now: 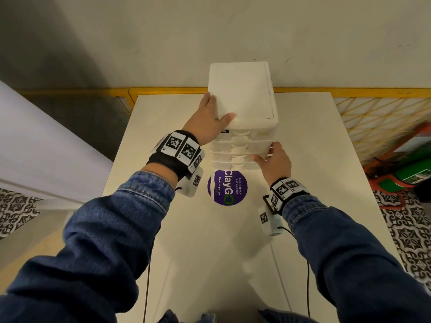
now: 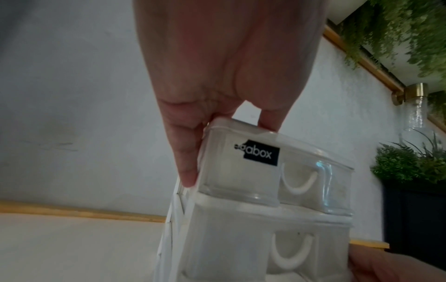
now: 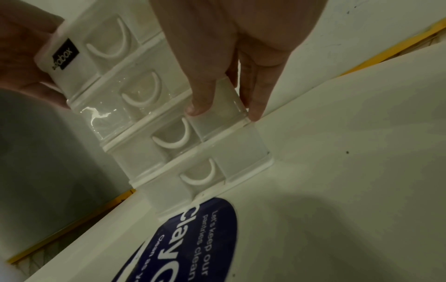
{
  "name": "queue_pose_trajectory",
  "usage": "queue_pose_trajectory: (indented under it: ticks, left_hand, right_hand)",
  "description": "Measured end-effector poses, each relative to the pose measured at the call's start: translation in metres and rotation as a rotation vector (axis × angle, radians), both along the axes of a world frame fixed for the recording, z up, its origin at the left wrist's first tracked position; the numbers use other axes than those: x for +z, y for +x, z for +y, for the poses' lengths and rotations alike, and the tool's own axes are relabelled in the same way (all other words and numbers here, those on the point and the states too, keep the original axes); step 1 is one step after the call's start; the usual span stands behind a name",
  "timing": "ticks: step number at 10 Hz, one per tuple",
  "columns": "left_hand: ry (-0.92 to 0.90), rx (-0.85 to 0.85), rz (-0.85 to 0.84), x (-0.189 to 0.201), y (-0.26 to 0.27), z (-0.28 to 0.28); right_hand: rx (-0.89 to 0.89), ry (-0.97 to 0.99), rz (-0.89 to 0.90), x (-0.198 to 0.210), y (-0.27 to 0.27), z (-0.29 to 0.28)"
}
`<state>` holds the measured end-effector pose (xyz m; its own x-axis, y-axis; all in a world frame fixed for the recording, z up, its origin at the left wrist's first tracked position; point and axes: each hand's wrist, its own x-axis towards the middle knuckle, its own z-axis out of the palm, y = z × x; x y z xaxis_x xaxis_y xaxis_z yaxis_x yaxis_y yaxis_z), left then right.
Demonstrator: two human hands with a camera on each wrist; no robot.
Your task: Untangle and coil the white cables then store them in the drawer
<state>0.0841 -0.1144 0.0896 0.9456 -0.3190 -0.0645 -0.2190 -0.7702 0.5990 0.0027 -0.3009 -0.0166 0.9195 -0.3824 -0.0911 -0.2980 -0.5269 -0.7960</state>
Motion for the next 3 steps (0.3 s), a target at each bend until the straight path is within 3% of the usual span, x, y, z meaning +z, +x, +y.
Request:
queue_pose_trajectory:
  ticks: [3]
  left_hand:
    - [-0.234,0.154,0.092,-0.001,-0.052,0.021]
  right_hand:
    - [0.099,-0.046,0.164,-0.002,-0.057,-0.013]
